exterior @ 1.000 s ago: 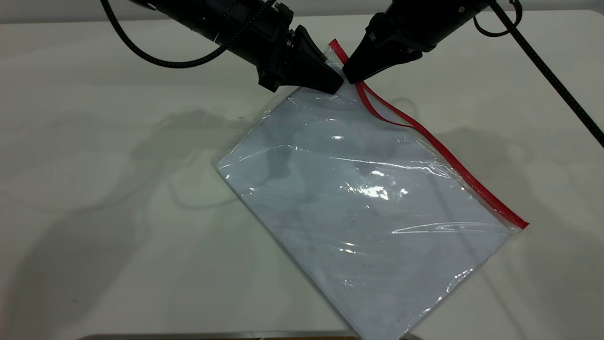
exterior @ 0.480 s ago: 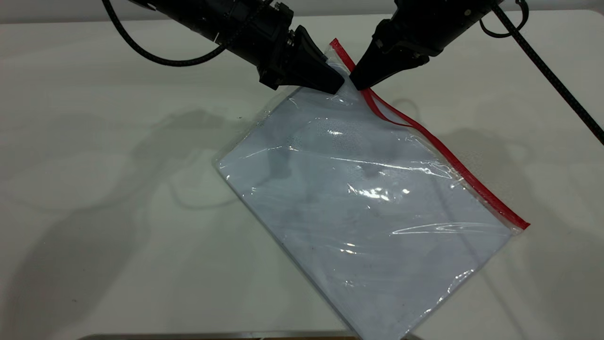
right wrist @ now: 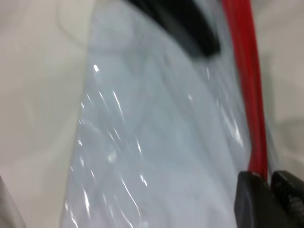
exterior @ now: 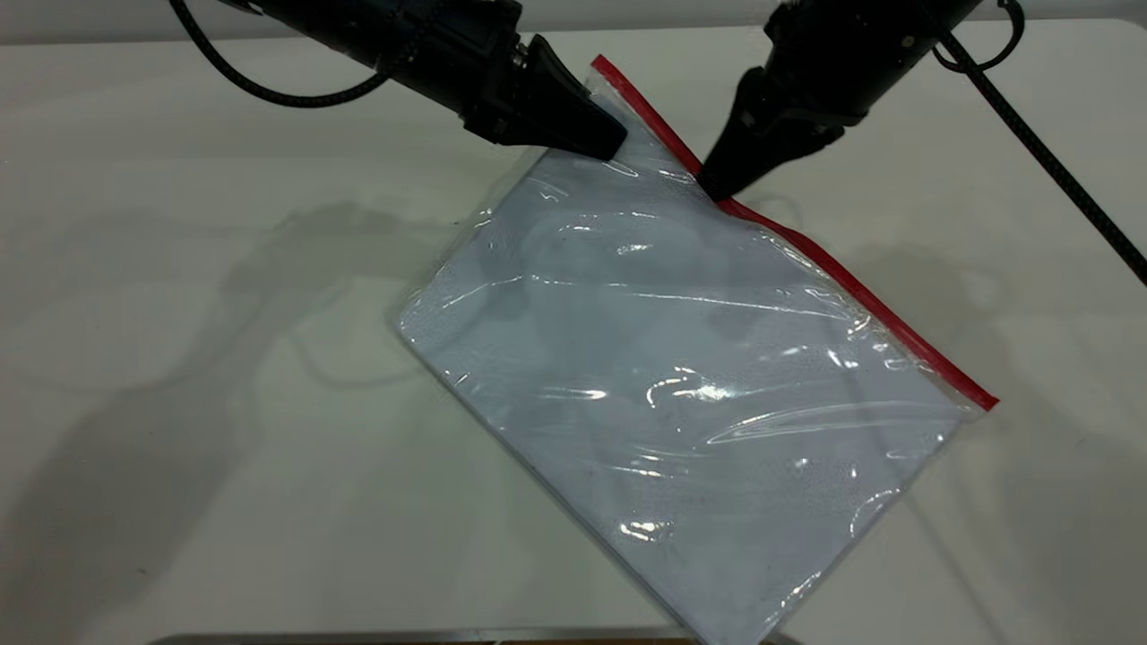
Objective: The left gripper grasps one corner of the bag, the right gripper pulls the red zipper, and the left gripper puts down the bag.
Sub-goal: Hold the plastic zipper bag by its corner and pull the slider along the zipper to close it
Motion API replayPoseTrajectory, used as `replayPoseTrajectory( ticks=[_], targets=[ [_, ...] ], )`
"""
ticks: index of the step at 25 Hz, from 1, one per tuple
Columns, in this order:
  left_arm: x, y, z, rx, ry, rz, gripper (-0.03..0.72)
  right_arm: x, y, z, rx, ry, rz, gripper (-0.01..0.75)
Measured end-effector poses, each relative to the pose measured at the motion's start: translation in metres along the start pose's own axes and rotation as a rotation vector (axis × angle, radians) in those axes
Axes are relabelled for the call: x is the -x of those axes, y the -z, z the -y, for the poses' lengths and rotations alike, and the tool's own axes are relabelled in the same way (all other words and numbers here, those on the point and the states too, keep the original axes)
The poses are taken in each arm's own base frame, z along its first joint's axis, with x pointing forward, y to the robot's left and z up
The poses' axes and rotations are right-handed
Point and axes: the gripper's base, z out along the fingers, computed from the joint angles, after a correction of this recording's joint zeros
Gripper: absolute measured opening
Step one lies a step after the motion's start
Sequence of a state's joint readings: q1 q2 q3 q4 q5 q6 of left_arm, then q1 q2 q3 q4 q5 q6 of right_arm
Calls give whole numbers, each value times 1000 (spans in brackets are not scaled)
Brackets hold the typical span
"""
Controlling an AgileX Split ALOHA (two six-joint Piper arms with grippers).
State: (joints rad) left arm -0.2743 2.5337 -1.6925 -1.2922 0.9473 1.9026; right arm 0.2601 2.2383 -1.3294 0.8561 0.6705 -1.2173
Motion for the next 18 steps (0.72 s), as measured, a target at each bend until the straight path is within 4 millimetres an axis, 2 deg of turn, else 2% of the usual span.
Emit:
replayPoseTrajectory(
  ticks=[6, 11, 15, 18],
  targets=[
    [-10, 17, -12, 61, 38, -17, 55, -16, 1, 5, -36, 73, -154, 65],
    [-19, 31, -20, 105, 63, -38, 55, -24, 3, 9, -73, 64, -245, 65],
    [-21, 32, -20, 99, 58, -50, 55, -22, 3, 12, -104, 38, -218, 73],
    [-22, 32, -19, 95, 48, -64, 55, -15, 2, 13, -127, -6, -138, 118]
  ],
)
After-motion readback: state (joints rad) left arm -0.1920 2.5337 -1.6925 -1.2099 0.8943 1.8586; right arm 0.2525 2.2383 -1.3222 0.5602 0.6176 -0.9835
